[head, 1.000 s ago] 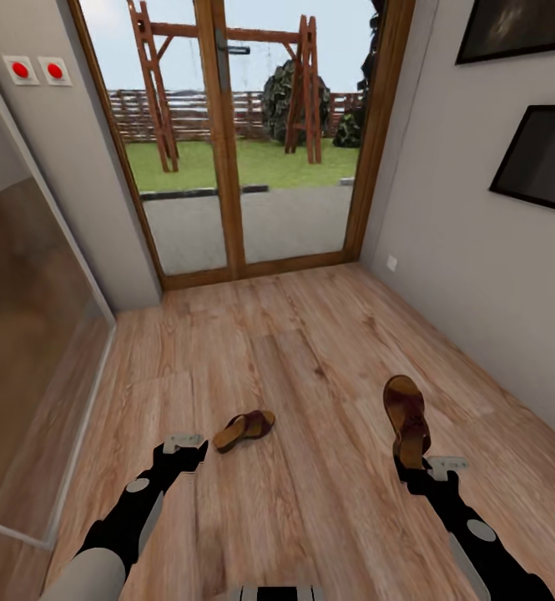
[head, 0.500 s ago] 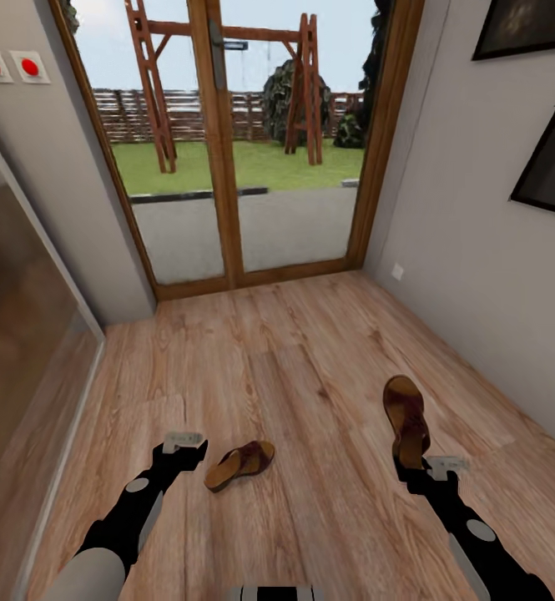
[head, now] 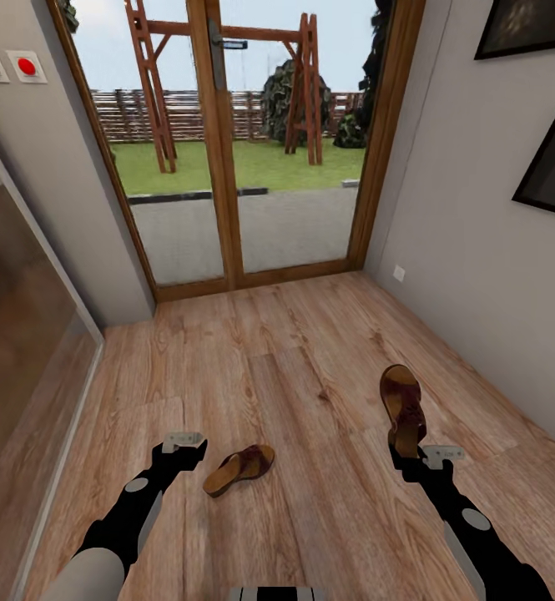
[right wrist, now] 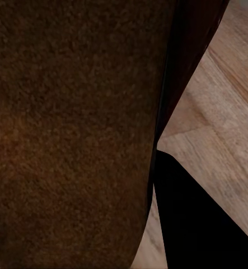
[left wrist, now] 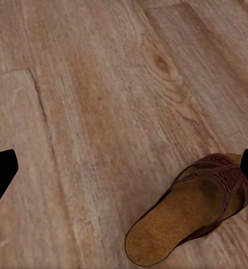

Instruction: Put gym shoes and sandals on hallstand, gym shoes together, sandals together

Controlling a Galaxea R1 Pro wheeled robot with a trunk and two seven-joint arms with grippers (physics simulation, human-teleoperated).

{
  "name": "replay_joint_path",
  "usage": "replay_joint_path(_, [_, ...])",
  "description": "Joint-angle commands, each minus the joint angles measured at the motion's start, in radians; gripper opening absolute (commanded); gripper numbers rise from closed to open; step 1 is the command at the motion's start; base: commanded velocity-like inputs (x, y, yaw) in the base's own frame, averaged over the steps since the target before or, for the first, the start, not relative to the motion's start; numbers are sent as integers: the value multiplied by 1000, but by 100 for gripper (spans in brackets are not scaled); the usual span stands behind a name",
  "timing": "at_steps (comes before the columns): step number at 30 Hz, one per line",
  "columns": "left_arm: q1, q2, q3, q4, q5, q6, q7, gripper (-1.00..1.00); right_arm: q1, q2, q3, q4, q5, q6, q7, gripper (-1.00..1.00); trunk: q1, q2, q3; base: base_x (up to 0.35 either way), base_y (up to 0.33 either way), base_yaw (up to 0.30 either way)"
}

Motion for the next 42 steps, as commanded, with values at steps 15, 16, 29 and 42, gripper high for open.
replay_joint_path(15, [-1,-2,11,0,-9,-4,-7,100,0,-1,-2,1,-14,-2,8,-100,0,0,-1,44,77,0])
replay_joint_path(16, [-1,-2,11,0,-9,-4,-7,100,0,0,-2,1,-14,-2,8,-100,0,0,-1,131,252,0])
replay_joint_path(29, [-1,-1,11,0,-10,-5,-7,100,0,-1,-2,1,-14,0,8,-100,0,0,-1,59,103,-112])
replay_joint_path(42, [-1,-2,11,0,-9,-5,-7,100,0,-7,-2,1,-13,-4,9,-100,0,0,-1,61,39,-152])
